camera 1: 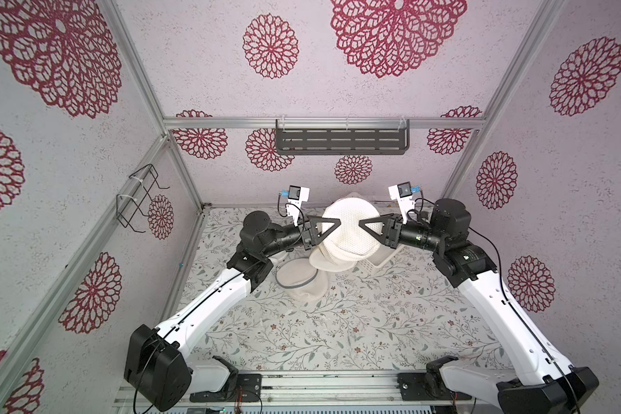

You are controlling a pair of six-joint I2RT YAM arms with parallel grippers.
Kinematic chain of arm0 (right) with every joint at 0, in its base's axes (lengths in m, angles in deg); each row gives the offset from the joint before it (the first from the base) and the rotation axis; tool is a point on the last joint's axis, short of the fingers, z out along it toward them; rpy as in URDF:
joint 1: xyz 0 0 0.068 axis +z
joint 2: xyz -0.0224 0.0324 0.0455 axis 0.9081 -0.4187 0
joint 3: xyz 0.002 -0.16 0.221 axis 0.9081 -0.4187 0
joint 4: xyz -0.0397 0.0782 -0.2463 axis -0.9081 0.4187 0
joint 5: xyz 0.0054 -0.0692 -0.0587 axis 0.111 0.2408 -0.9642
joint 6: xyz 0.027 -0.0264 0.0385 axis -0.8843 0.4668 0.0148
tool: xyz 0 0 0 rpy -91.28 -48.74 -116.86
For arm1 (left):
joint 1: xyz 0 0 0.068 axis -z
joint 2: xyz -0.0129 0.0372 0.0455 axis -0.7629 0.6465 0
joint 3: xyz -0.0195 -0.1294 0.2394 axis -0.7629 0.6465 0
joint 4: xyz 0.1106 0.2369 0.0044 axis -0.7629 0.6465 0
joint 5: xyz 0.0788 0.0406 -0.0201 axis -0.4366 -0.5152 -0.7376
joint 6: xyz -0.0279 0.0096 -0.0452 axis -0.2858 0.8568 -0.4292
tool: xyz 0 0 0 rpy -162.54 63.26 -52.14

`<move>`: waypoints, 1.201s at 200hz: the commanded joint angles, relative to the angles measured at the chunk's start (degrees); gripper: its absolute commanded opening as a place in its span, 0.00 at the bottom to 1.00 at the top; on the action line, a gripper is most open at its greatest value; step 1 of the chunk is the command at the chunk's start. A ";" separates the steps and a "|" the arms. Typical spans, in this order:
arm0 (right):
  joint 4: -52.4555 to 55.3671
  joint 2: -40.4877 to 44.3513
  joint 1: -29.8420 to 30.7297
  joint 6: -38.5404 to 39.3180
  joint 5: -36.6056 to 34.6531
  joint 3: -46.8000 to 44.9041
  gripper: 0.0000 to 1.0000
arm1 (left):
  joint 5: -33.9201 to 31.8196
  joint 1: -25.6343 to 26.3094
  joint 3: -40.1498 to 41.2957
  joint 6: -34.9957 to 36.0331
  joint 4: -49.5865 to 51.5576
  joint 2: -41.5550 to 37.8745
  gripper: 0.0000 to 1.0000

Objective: Turn the laundry bag inside out
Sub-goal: Turn over the laundry bag.

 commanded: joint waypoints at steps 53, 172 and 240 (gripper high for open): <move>-16.08 2.43 -0.86 -21.00 -0.49 -3.94 0.00 | -9.63 -3.61 10.49 17.09 -0.90 -8.77 0.99; -26.72 2.15 -0.84 -32.89 5.96 -5.48 0.00 | -4.57 -1.18 12.49 50.50 -2.40 -7.41 0.74; -33.12 2.12 -0.80 -36.99 2.79 -7.57 0.00 | -5.78 2.52 8.95 50.79 -2.41 -2.26 0.07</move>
